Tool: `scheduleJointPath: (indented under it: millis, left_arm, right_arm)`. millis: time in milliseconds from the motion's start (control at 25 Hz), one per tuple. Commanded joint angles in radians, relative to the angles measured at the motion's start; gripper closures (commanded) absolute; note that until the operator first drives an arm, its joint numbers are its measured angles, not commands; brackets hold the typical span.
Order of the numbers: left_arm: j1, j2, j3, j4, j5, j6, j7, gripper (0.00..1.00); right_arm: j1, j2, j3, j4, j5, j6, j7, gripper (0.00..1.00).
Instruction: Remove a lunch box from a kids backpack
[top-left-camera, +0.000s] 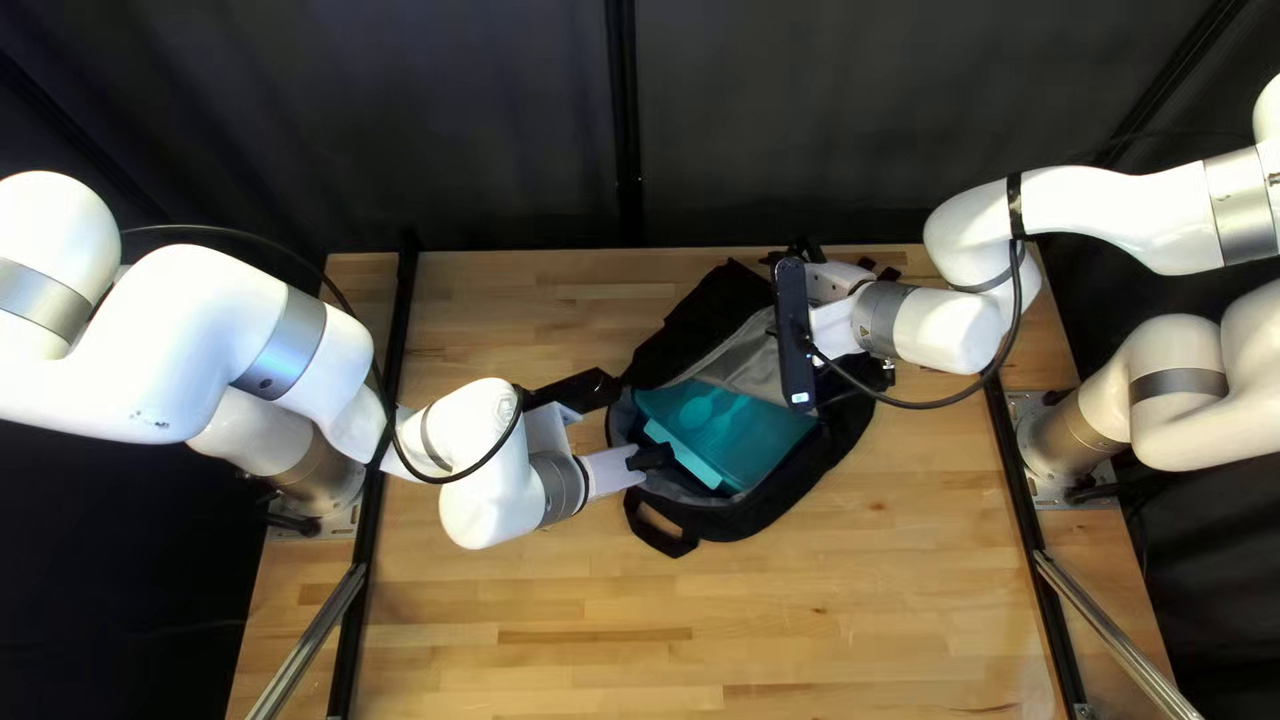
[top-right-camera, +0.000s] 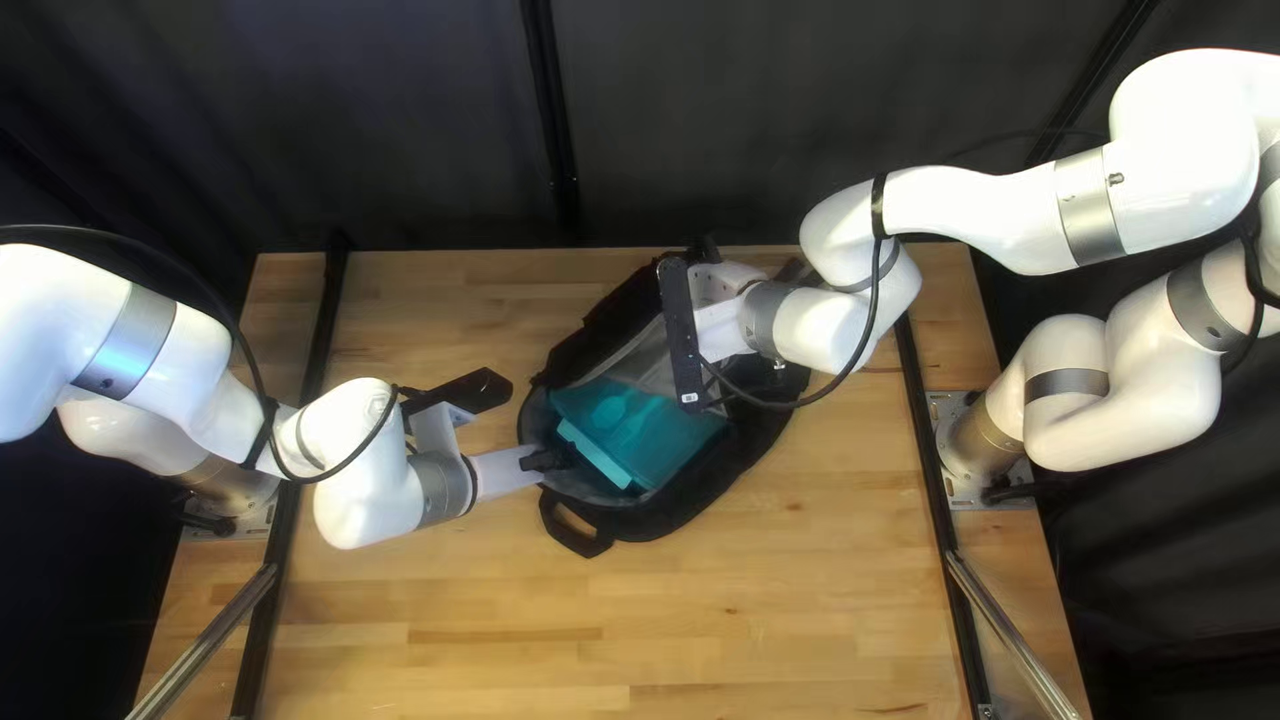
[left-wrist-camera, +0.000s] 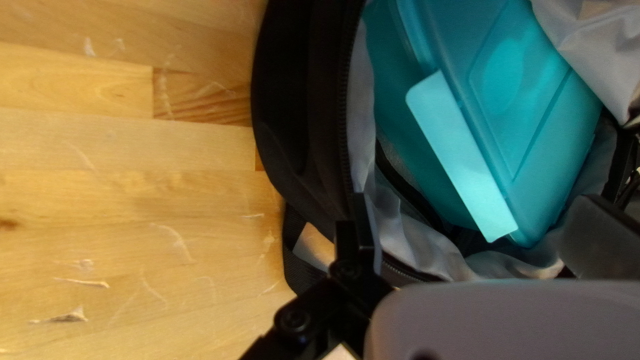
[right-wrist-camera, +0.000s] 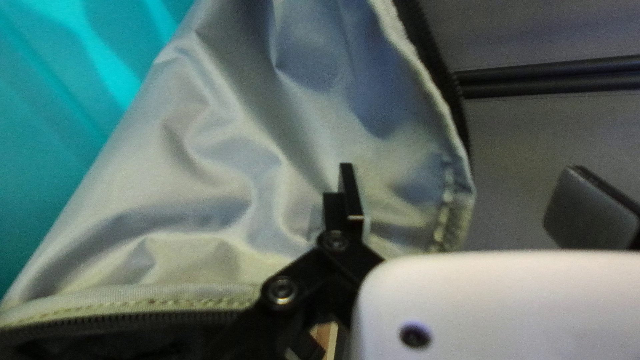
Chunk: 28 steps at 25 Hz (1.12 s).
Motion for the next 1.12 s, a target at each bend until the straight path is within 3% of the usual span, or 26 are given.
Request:
scheduleJointPath:
  millis: [40,760,1120]
  left_arm:
    - [0.000,0.000,0.000,0.000,0.000,0.000,0.000,0.00]
    - [0.000,0.000,0.000,0.000,0.000,0.000,0.000,0.00]
    - [0.000,0.000,0.000,0.000,0.000,0.000,0.000,0.00]
  right_arm:
    - [0.000,0.000,0.000,0.000,0.000,0.000,0.000,0.00]
    - [-0.001,0.001,0.008,-0.011,-0.030,0.004,0.029,0.00]
    - [-0.013,0.139,-0.009,0.110,-0.127,-0.086,0.144,0.00]
